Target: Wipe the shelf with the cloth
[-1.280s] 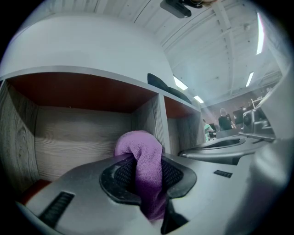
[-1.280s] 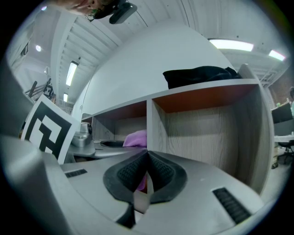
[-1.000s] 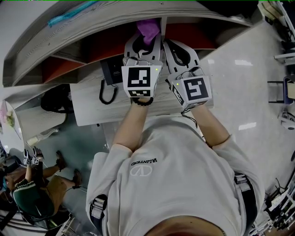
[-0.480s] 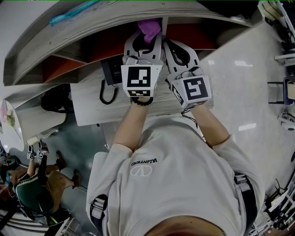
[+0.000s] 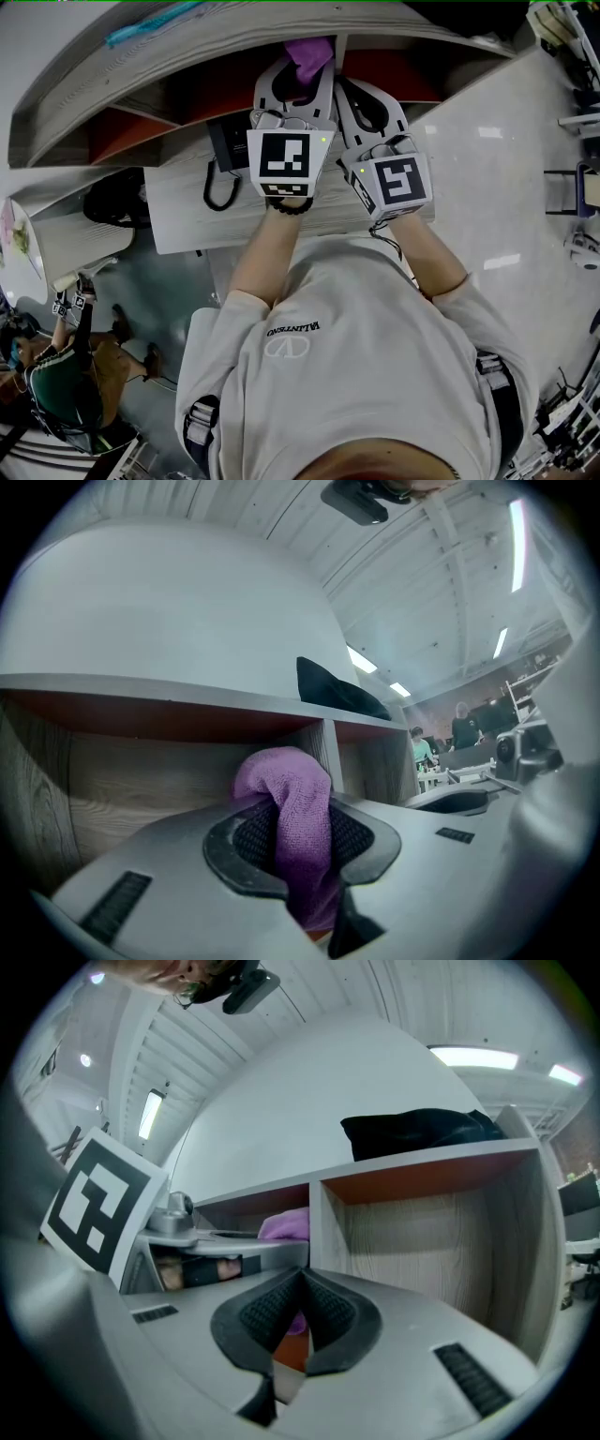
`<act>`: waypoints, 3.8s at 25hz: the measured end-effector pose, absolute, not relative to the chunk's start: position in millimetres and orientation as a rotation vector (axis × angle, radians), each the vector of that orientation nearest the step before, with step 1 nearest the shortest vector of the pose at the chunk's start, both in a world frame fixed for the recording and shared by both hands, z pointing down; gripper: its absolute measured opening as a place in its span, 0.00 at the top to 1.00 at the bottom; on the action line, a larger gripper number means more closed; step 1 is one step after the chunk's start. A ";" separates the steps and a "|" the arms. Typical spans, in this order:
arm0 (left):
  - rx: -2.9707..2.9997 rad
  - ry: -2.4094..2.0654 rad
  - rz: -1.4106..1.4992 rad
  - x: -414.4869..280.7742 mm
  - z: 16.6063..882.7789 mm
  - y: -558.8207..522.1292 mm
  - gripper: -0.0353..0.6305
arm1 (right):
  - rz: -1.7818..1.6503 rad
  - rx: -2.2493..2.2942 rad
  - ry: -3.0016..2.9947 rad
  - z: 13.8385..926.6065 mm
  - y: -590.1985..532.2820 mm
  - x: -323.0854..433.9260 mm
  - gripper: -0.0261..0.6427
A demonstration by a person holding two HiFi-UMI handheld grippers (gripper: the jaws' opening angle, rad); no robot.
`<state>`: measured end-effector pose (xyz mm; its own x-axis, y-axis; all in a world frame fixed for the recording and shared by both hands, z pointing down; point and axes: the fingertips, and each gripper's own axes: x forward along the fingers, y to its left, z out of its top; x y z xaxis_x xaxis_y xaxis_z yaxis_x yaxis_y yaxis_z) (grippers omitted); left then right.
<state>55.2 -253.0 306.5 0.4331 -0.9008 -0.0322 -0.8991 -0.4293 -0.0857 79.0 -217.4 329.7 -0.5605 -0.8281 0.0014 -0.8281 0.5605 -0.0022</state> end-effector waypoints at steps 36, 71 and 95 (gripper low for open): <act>-2.575 1.593 0.056 30.3 274.3 -245.8 0.81 | -0.057 1.521 -2.757 311.1 -211.8 52.1 0.96; -2.490 1.763 0.101 -92.9 273.1 -242.5 0.81 | -0.028 1.423 -2.776 319.0 -214.3 -51.5 0.96; -2.392 1.920 0.147 -160.4 275.4 -242.4 0.81 | -0.017 1.355 -2.775 330.4 -215.0 -89.5 0.96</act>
<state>-160.4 -242.4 275.4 0.2146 -0.9695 -0.1186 -0.9762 -0.2167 0.0046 -89.5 -215.0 330.4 -0.6141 -0.7881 0.0429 -0.7875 0.6154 0.0334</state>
